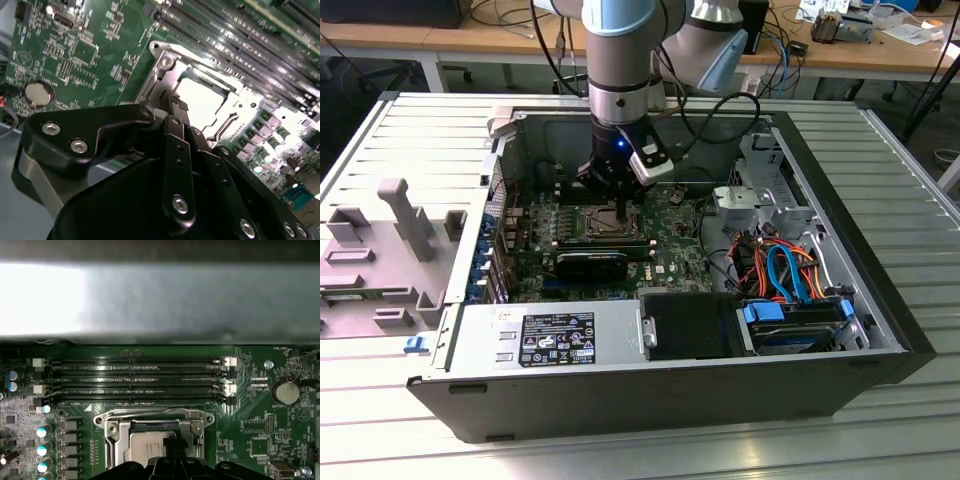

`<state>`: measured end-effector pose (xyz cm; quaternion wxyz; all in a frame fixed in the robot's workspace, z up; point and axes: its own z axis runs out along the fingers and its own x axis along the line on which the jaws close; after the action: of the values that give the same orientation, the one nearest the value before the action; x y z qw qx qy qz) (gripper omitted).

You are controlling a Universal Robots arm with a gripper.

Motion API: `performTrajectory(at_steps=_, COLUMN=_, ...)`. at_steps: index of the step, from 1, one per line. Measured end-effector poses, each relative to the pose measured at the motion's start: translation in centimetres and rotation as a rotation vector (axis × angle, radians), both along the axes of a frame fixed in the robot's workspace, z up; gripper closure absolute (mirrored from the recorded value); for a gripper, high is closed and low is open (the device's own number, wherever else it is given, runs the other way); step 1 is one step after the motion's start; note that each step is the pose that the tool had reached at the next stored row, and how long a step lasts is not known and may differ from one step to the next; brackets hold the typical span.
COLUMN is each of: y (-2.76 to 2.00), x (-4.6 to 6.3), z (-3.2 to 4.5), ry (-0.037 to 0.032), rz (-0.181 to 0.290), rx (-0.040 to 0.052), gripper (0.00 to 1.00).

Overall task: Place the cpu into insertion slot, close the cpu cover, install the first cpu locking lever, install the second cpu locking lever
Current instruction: 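Install the first cpu locking lever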

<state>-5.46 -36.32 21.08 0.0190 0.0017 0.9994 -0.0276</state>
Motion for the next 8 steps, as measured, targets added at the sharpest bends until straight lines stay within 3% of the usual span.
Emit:
performTrajectory(at_steps=4, y=-0.45, x=0.5, z=0.08, ry=0.0035, rz=0.0, rx=-0.0002, gripper=0.89)
performTrajectory(at_steps=8, y=-0.51, x=0.6, z=1.5, ry=0.0035, rz=0.0, rx=0.0001, gripper=0.89)
